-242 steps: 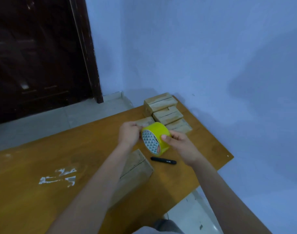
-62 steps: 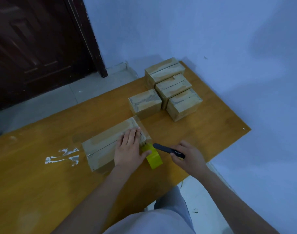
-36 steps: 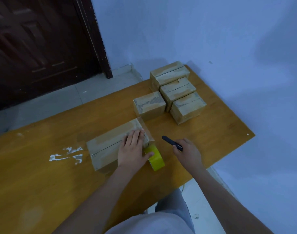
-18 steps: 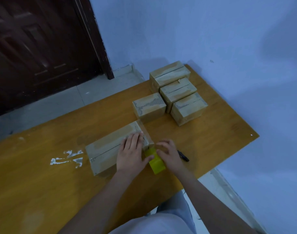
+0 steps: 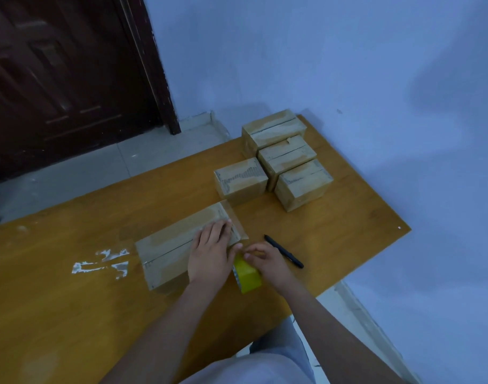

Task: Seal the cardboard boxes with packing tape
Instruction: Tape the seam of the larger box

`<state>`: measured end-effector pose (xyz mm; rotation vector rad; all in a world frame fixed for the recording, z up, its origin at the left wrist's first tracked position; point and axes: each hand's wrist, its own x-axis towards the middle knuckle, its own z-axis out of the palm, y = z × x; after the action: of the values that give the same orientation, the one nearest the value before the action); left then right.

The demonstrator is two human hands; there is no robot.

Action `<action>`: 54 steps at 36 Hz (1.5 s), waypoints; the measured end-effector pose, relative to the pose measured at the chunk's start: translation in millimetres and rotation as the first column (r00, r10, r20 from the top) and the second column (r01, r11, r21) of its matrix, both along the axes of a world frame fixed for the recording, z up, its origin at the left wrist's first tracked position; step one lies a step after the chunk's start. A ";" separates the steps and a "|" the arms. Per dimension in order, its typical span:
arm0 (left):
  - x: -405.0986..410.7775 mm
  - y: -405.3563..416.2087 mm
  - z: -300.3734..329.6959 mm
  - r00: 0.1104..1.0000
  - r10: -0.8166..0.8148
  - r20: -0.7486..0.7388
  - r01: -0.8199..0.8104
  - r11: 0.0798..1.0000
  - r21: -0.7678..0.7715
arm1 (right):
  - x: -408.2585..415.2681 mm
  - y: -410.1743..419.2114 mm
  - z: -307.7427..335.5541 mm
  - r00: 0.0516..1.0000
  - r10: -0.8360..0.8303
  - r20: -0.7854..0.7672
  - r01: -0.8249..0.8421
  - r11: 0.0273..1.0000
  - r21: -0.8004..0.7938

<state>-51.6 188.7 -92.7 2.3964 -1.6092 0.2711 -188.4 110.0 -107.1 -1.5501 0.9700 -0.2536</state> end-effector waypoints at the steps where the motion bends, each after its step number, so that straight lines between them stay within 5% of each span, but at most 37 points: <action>1: 0.2 -0.4 0.4 1.000 0.000 -0.006 0.000 1.000 0.006 | 0.5 0.9 0.9 1.000 -0.012 -0.014 0.012 1.000 0.015; 9: 2.5 -5.7 5.8 0.992 0.001 -0.130 0.005 0.999 0.045 | -9.9 14.9 8.2 0.990 -0.114 -0.077 0.125 0.980 0.158; 20: 11.5 -2.5 13.2 0.989 -0.053 -0.139 0.069 0.991 0.118 | -29.7 20.8 14.1 0.937 -0.314 -0.152 0.333 0.935 0.121; 25: 16.7 10.7 28.9 0.937 -0.052 -0.345 0.117 0.979 0.169 | -32.4 26.2 12.7 0.922 -0.363 -0.137 0.382 0.910 0.161; 30: 25.6 7.8 47.5 0.773 -0.029 -0.634 0.022 1.000 -0.019 | -29.9 31.5 11.8 0.923 -0.362 -0.134 0.381 0.907 0.178; 33: 29.2 -12.0 50.2 0.823 0.064 -0.565 -0.114 0.992 -0.053 | -27.2 30.6 11.5 0.924 -0.359 -0.132 0.378 0.912 0.161; 40: 23.5 -58.1 42.6 0.855 0.251 -0.454 -0.153 0.959 0.240 | -25.5 27.0 10.4 0.927 -0.351 -0.128 0.369 0.916 0.158; 54: 27.0 -69.4 25.1 0.845 0.317 -0.431 -0.266 0.948 0.175 | -25.7 24.7 13.3 0.936 -0.343 -0.073 0.351 0.919 0.179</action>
<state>-24.6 119.3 -67.6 2.5316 -1.0722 -0.3218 -214.1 134.7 -93.8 -1.2069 1.2645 -0.3690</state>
